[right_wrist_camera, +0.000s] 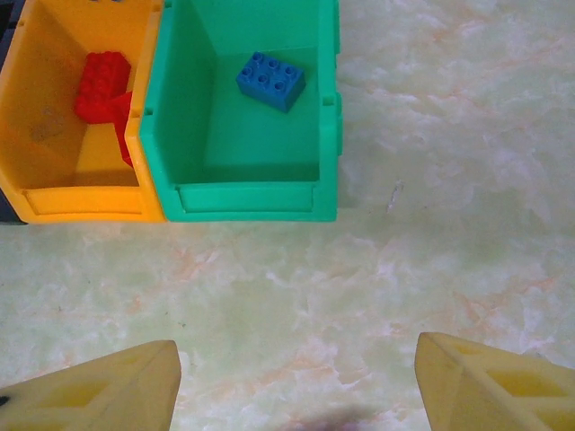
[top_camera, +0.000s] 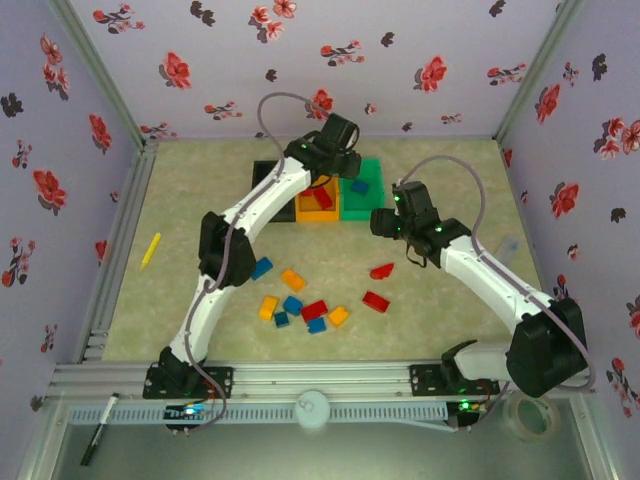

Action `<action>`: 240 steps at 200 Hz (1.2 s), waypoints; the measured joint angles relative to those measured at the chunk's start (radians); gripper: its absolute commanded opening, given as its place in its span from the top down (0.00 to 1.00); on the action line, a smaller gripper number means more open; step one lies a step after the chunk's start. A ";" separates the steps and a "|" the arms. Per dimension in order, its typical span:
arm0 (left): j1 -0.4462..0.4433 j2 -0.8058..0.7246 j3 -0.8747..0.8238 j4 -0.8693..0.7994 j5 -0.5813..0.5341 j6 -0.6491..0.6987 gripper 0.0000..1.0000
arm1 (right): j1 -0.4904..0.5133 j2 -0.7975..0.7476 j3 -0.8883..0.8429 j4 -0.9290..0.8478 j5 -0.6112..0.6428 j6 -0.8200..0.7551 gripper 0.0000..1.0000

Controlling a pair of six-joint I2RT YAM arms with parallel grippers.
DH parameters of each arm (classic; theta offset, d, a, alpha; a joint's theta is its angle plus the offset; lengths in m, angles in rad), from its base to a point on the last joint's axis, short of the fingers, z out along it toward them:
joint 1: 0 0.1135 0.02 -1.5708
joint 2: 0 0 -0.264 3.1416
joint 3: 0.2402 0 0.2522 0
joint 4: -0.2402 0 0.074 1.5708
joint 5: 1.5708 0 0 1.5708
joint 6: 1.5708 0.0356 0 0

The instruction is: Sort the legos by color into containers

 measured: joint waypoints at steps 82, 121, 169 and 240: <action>0.002 0.143 0.080 0.064 0.051 0.011 0.44 | 0.000 -0.001 -0.006 -0.017 -0.001 0.000 0.30; 0.002 0.066 0.000 0.058 0.053 0.015 0.44 | 0.000 -0.001 -0.011 -0.019 -0.001 0.000 0.30; 0.002 -0.198 -0.225 0.035 0.030 0.019 0.43 | 0.000 0.006 -0.085 -0.026 -0.014 0.054 0.27; 0.002 -0.500 -0.610 0.064 -0.031 0.010 0.42 | 0.018 0.048 -0.207 -0.034 -0.100 0.192 0.18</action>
